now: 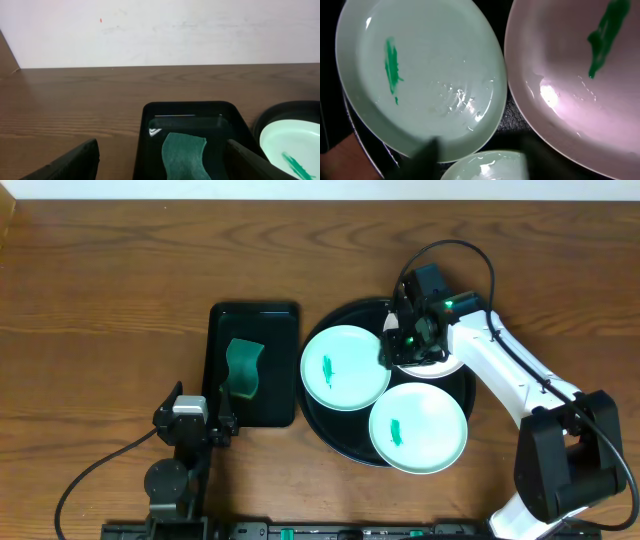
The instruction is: Clean dirty plates on tray and stack at the side
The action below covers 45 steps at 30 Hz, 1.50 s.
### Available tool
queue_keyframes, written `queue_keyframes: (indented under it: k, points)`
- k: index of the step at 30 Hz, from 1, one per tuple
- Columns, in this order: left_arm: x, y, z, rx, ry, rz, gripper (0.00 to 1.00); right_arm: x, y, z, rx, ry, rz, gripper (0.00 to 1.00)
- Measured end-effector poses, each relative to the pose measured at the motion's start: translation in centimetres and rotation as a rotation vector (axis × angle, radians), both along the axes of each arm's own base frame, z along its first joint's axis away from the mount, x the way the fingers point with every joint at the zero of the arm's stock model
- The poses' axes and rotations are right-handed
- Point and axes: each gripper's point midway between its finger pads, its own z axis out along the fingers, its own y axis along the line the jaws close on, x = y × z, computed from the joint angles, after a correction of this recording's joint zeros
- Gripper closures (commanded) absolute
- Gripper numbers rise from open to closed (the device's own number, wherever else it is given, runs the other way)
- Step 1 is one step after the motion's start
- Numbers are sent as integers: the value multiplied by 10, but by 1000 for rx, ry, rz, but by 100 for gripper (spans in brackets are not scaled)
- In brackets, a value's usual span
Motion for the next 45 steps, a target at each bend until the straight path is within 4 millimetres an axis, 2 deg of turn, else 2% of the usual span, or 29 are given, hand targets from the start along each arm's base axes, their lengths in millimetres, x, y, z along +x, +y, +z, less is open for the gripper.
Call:
queue_keyframes:
  k: [3,11,27,34,42,45]
  points:
    - [0,0,0,0,0,0,21,1,-4,-1,-21,-6,-6,98]
    - [0,0,0,0,0,0,21,0,-9,-6,-46,3,-53,85]
    - [0,0,0,0,0,0,21,3,-10,-27,-30,-20,-127,89]
    - [0,0,0,0,0,0,21,3,-10,-29,-24,-7,-175,90]
    - [0,0,0,0,0,0,21,-2,2,-33,-17,-7,-176,86]
    - [0,0,0,0,0,0,21,-2,0,-34,-30,-12,-182,80]
